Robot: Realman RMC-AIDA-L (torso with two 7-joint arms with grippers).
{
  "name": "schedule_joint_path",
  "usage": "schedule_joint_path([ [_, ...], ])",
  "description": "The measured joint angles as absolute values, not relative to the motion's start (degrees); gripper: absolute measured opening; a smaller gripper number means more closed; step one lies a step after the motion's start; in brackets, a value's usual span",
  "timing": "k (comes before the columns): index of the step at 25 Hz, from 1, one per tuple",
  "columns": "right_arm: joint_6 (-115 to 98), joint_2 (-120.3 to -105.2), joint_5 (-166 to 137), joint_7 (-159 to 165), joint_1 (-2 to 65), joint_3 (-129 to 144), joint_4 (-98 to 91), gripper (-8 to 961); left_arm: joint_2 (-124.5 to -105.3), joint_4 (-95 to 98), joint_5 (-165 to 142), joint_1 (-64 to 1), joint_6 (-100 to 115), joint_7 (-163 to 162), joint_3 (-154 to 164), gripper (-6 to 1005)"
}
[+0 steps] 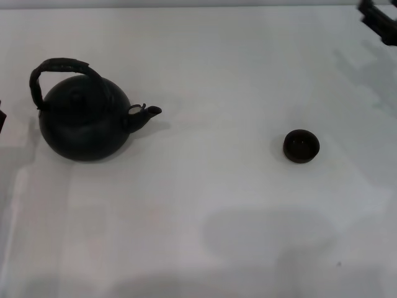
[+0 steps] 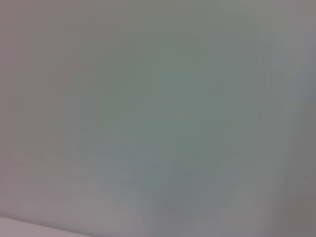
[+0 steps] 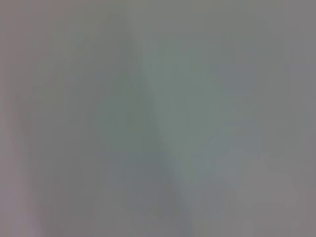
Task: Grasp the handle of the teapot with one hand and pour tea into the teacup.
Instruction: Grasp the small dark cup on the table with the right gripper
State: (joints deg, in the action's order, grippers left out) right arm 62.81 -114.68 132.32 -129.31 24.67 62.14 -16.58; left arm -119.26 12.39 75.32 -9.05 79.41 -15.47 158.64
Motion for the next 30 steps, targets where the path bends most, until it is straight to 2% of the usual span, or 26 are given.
schedule_joint_path([
  [4, 59.47, -113.25, 119.62, -115.54, 25.24, 67.0, -25.51, 840, -119.27, 12.39, 75.32, -8.99, 79.46, -15.47, 158.64, 788],
  [7, 59.07, -112.86, 106.36, -104.92, 26.58, 67.96, -32.01, 840, -119.27, 12.39, 75.33, -8.97, 79.46, -15.47, 158.64, 788],
  [15, 66.66, -115.08, 75.38, -85.49, 29.63, 68.39, -49.1, 839, -119.21, 12.39, 75.33, -8.96, 79.42, -15.47, 158.61, 788],
  [20, 73.49, -115.18, 66.7, -76.82, 31.97, 71.65, -55.16, 838, -119.18, 12.4, 75.39, -9.06, 79.35, -15.44, 158.56, 789],
  [30, 73.27, -115.4, 49.48, -60.46, 32.61, 86.0, -67.03, 826, -119.18, 12.39, 75.41, -9.31, 79.34, -15.3, 158.55, 789],
])
